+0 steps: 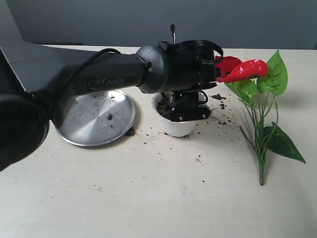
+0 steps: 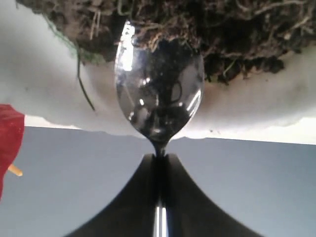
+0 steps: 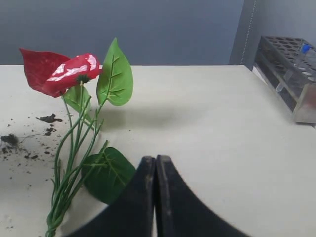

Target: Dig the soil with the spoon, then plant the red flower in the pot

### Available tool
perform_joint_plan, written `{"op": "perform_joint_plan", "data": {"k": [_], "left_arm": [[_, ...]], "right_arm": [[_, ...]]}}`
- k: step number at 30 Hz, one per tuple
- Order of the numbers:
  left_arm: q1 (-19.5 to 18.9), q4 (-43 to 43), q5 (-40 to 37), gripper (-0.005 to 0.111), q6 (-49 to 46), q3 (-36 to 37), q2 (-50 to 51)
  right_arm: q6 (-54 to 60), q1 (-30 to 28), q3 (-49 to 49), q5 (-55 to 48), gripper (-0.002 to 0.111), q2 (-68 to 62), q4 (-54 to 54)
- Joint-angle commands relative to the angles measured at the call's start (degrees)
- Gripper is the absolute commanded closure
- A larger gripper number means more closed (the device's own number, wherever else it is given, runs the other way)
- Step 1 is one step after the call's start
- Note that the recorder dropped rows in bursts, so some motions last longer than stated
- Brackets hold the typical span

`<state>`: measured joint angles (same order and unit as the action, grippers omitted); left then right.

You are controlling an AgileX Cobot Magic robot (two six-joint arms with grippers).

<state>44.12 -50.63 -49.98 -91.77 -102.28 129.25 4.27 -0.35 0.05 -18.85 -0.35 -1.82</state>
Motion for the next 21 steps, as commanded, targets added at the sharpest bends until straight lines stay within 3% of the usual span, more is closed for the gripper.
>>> {"op": "perform_joint_plan", "data": {"k": [1,21], "left_arm": [[1.2,2.1,-2.6,0.106,-0.3,0.3,0.1],[2.4,-0.7,-4.0,0.106,-0.3,0.3,-3.7]], "right_arm": [[0.1,-0.2,0.0,0.3,0.109,0.4,0.1],[0.1,-0.2,0.0,0.6,0.109,0.4,0.1]]}}
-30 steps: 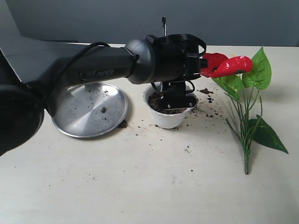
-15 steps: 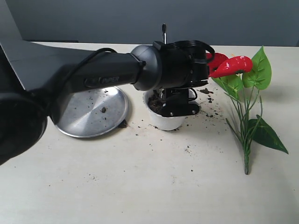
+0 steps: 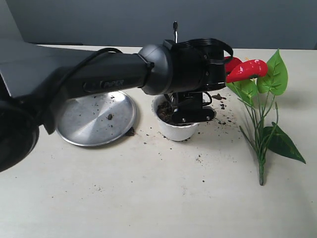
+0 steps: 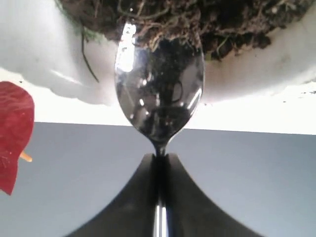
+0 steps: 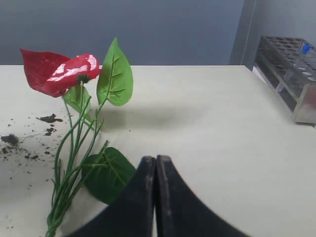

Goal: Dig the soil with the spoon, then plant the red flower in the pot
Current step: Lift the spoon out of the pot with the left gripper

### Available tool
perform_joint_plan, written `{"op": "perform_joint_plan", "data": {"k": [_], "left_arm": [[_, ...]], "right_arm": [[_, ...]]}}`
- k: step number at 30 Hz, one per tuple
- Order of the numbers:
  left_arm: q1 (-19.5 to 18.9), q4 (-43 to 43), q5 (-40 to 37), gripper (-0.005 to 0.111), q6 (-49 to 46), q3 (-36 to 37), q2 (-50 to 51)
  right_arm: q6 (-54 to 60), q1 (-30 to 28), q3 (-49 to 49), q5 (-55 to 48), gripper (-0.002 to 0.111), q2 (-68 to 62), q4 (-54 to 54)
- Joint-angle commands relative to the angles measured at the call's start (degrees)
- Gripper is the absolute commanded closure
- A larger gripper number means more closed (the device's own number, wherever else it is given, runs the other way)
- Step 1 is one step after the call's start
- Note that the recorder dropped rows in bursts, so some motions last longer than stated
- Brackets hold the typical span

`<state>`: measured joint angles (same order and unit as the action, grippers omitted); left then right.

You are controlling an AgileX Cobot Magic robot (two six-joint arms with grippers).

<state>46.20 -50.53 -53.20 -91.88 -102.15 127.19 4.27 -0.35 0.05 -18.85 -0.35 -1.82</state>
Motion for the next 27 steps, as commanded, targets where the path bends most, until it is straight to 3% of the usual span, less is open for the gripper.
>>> {"op": "perform_joint_plan", "data": {"k": [1,27], "left_arm": [[0.3,-1.0,-0.7,0.106,-0.1,0.2,-1.9],[-0.4,-6.1,-0.8,0.106,0.1,0.2,-3.9]], "right_arm": [[0.1,-0.2,0.0,0.6,0.109,0.4,0.1],[0.1,-0.2,0.0,0.4,0.109,0.4,-0.2]]}}
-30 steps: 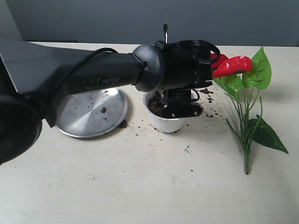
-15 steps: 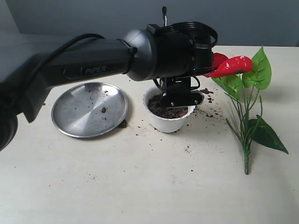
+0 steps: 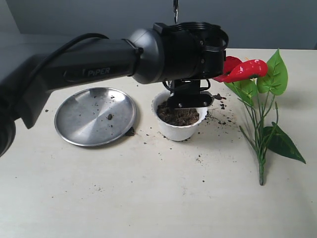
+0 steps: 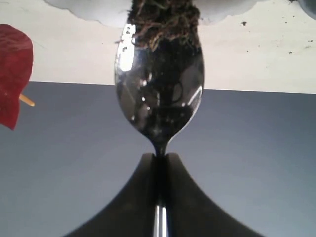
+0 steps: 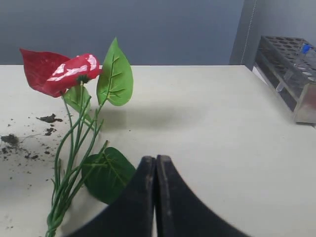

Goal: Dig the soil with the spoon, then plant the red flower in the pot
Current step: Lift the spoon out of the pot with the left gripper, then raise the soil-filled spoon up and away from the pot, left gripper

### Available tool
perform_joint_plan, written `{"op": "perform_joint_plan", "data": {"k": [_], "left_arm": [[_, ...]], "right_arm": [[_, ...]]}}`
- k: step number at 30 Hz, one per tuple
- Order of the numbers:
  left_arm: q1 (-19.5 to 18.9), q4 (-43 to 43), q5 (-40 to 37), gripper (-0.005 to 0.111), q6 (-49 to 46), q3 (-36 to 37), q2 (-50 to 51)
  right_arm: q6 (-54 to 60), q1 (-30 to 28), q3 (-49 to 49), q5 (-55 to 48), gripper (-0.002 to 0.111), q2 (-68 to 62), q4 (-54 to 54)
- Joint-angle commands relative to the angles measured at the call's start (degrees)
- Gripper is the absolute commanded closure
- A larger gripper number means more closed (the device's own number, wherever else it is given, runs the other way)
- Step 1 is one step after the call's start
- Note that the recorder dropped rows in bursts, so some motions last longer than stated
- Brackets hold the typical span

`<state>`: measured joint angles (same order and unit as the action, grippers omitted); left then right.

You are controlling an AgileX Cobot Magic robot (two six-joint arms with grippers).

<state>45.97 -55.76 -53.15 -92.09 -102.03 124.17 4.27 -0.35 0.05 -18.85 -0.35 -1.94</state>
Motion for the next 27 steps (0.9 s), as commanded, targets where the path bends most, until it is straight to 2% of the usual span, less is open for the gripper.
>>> {"op": "perform_joint_plan", "data": {"k": [1,9,20,27], "left_arm": [[0.1,-1.2,-1.4,0.106,0.3,0.0,-1.1],[-0.2,-1.2,-1.7,0.106,3.7,-0.1,-1.5],[-1.3,-1.9,3.7,0.106,25.1,-0.1,-3.6],[-1.4,-3.0,4.3,0.106,45.0,-0.1,-4.5]], "right_arm": [[0.1,-0.2,0.0,0.4,0.109,0.4,0.0],[0.1,-0.2,0.0,0.4,0.109,0.4,0.0],[0.1,-0.2,0.0,0.6,0.109,0.4,0.0],[0.1,-0.2,0.0,0.6,0.109,0.4,0.0]]}}
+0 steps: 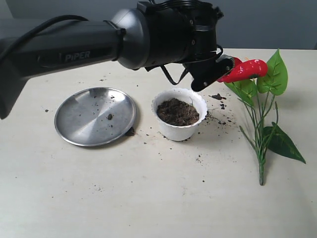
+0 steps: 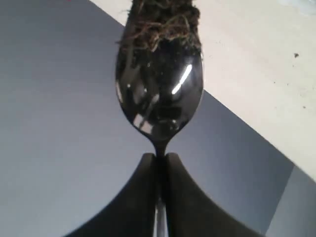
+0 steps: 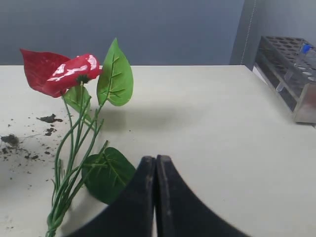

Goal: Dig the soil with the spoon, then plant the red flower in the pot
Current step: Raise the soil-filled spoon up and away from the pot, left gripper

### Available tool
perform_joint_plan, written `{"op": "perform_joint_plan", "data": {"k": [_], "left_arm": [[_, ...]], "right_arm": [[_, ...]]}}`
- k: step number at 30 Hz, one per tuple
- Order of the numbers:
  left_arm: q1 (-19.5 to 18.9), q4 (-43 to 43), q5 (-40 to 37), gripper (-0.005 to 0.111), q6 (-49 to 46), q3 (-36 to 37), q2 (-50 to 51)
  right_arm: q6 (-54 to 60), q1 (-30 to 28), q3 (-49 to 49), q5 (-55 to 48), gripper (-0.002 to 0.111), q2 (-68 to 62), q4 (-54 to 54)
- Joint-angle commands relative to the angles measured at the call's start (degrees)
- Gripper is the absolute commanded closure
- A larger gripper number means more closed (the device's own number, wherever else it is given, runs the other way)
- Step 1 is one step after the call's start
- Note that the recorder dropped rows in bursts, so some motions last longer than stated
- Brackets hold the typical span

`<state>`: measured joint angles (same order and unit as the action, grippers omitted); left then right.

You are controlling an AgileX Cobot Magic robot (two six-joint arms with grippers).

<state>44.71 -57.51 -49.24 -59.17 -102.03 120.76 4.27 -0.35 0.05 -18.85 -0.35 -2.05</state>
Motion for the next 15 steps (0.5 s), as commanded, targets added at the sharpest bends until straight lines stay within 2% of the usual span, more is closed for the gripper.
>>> {"op": "perform_joint_plan", "data": {"k": [1,5,8,15], "left_arm": [[-0.1,-1.5,0.4,0.106,15.6,-0.1,-1.3],[-0.1,-1.4,0.4,0.106,28.7,-0.1,-2.1],[-0.1,-1.0,-0.2,0.106,34.3,-0.1,-2.6],[-0.1,2.5,-0.7,0.106,35.8,-0.1,-3.5]], "right_arm": [[0.1,-0.2,0.0,0.6,0.109,0.4,0.1],[0.1,-0.2,0.0,0.3,0.109,0.4,0.1],[0.1,-0.2,0.0,0.3,0.109,0.4,0.1],[0.1,-0.2,0.0,0.3,0.109,0.4,0.1]]}}
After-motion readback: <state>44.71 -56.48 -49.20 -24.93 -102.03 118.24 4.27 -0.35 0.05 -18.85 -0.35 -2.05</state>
